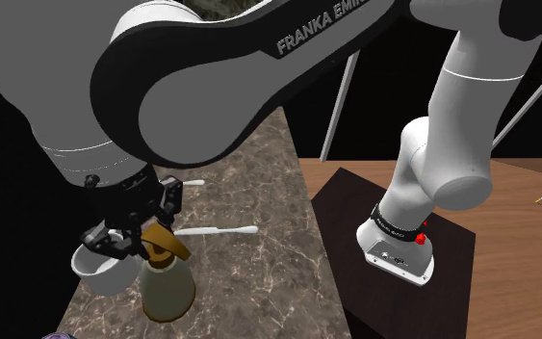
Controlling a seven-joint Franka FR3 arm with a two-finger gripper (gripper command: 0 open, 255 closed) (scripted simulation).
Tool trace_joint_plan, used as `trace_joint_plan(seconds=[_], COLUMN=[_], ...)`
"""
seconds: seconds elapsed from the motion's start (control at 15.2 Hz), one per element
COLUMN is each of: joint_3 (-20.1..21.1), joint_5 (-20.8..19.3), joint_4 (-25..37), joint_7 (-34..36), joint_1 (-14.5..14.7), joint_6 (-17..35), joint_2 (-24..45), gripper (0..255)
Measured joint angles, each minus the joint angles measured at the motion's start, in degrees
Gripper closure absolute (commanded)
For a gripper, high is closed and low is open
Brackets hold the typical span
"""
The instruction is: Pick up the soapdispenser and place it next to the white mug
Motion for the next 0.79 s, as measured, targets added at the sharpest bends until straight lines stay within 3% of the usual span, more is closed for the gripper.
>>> trace_joint_plan(seconds=[0.4, 0.46, 0.79], joint_3=[0.0, 0.0, 0.0], joint_5=[-0.1, -0.1, -0.1], joint_4=[-0.2, -0.2, -0.2], joint_7=[0.1, 0.1, 0.1], joint_1=[0.0, 0.0, 0.0], joint_6=[0.5, 0.5, 0.5], joint_2=[0.2, 0.2, 0.2], gripper=[255, 0, 0])
